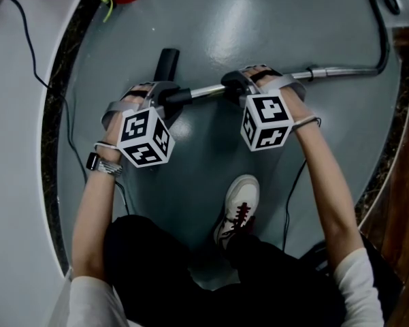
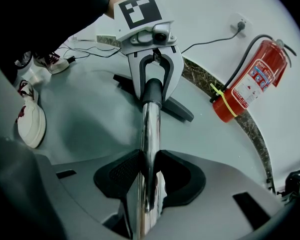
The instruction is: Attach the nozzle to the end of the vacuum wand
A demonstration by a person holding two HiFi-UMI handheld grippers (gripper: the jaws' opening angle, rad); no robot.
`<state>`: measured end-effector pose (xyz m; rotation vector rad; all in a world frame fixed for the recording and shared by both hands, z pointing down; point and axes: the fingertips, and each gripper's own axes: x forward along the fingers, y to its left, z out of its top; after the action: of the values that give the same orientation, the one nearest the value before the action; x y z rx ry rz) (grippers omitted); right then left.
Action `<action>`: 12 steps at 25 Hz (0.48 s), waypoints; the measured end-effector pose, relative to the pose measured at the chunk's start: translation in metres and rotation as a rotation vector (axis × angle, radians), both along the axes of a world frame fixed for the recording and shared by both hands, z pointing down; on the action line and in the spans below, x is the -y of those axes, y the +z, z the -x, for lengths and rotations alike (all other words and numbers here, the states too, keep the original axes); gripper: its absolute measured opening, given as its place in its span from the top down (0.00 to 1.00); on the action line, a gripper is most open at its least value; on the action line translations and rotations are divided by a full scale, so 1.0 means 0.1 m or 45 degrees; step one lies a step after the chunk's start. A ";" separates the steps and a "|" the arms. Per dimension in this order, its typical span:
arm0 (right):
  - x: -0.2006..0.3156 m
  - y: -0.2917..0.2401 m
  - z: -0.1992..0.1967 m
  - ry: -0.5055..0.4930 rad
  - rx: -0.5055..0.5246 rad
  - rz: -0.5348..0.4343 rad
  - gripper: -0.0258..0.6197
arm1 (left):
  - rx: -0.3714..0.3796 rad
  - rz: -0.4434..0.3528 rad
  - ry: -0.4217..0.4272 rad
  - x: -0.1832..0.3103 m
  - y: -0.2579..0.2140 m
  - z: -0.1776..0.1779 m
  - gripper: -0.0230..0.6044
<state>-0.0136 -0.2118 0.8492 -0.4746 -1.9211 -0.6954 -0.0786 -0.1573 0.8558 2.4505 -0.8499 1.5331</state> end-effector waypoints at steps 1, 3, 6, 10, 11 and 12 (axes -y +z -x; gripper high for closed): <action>0.01 0.00 0.00 0.001 0.000 0.001 0.73 | -0.005 0.001 -0.003 0.01 0.00 -0.01 0.67; 0.02 0.00 -0.01 0.009 0.001 0.004 0.73 | -0.019 0.004 -0.013 0.03 0.00 -0.02 0.67; 0.03 0.00 -0.01 0.031 0.014 0.018 0.73 | -0.045 -0.001 -0.026 0.05 0.01 -0.05 0.67; 0.03 0.00 -0.03 0.048 0.023 0.034 0.73 | -0.072 -0.029 -0.042 0.06 0.00 -0.08 0.67; 0.03 0.00 -0.03 0.053 0.023 0.038 0.73 | -0.073 -0.033 -0.045 0.07 0.00 -0.08 0.67; 0.04 0.00 -0.02 0.057 0.022 0.043 0.73 | -0.073 -0.035 -0.048 0.07 0.01 -0.08 0.67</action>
<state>-0.0111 -0.2156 0.8494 -0.4463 -1.9564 -0.6407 -0.0702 -0.1643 0.8563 2.4698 -0.9073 1.4410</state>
